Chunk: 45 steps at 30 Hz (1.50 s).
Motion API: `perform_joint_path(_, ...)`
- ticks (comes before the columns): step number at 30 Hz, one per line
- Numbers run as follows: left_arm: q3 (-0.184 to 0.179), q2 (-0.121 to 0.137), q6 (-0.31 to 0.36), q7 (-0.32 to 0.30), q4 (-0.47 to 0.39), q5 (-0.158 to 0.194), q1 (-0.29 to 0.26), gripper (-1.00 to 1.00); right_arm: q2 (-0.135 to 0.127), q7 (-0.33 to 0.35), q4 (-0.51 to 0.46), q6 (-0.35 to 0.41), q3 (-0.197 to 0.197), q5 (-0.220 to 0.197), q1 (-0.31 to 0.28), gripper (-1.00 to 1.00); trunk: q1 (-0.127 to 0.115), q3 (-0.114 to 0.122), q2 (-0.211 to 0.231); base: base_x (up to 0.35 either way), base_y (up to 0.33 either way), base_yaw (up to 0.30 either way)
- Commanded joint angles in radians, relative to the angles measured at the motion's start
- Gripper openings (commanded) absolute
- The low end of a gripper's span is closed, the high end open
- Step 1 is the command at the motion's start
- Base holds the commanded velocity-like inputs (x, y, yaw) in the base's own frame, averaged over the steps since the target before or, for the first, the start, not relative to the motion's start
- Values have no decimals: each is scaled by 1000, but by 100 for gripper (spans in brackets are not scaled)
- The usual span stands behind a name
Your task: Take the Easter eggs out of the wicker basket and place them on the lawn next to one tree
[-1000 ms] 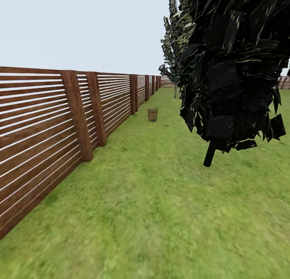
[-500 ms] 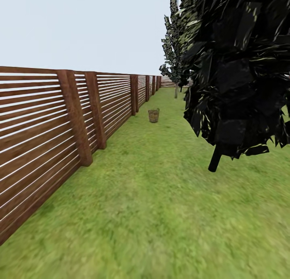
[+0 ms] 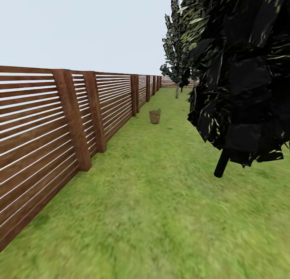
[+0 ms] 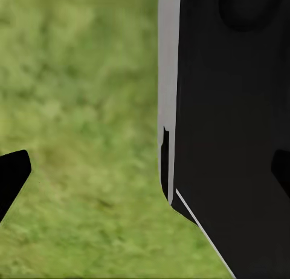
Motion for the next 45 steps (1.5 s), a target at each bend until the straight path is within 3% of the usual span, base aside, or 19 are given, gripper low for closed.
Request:
perform_joint_path(1, 0, 0, 0, -1, -2, -1, 1, 100, 0, 1, 1, -2, 0, 3, 0, 100, 1, -1, 0, 335, 86, 0)
perform_joint_path(45, 0, 0, 1, -1, -2, 1, 1, 100, 0, 5, 1, -3, -2, 3, 0, 100, 1, -1, 0, 335, 90, 0)
